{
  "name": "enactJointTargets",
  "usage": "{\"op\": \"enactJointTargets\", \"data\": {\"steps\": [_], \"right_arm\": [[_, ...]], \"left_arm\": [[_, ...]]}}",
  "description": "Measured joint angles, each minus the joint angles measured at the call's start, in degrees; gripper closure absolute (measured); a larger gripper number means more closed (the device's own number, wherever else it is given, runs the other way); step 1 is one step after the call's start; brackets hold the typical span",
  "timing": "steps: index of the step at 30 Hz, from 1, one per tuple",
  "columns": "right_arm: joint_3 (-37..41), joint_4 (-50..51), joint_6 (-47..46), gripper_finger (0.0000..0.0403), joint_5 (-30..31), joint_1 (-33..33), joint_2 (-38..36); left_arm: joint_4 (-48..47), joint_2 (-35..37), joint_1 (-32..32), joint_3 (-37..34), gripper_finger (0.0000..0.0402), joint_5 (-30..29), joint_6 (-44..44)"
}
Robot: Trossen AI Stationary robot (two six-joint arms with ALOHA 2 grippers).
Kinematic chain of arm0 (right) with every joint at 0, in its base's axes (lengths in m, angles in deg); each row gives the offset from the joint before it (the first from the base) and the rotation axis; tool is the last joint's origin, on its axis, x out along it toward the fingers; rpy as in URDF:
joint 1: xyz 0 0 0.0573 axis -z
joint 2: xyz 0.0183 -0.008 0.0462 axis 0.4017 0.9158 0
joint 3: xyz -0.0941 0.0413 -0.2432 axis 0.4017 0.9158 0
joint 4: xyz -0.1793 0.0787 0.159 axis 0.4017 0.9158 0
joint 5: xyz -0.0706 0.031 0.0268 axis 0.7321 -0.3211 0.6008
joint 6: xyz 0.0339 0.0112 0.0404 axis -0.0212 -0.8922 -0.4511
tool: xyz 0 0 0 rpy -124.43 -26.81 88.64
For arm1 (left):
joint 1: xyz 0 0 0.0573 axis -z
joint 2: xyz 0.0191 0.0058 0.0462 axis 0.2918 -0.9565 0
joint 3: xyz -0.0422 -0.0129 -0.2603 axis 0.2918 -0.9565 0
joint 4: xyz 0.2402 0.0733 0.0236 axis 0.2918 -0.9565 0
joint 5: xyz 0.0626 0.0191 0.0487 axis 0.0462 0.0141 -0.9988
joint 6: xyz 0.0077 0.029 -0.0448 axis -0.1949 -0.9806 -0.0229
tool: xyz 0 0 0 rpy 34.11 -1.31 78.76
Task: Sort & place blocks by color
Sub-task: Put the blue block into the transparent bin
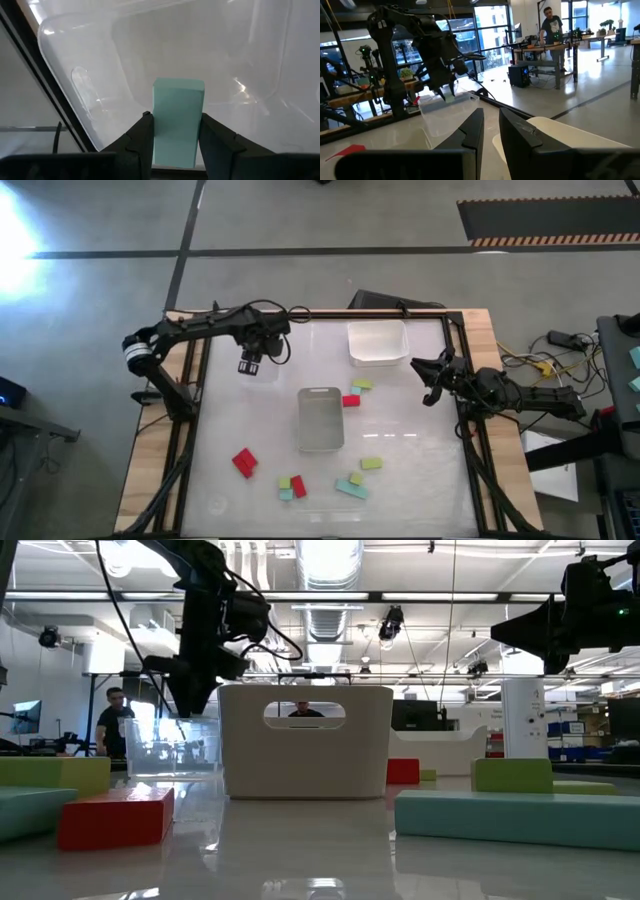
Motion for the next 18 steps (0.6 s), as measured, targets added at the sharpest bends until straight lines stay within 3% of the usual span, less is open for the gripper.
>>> {"op": "enactJointTargets", "data": {"steps": [11, 18], "right_arm": [[0.0, -0.3, 0.5, 0.0351, 0.0, 0.0, 0.0], [0.0, -0.3, 0.4, 0.0351, 0.0, 0.0, 0.0]], "left_arm": [[5.8, 0.0, -1.6, -0.5, 0.0286, 0.0, -1.2], [13.0, 0.0, -2.1, -4.4, 0.0284, 0.2, -0.8]]}}
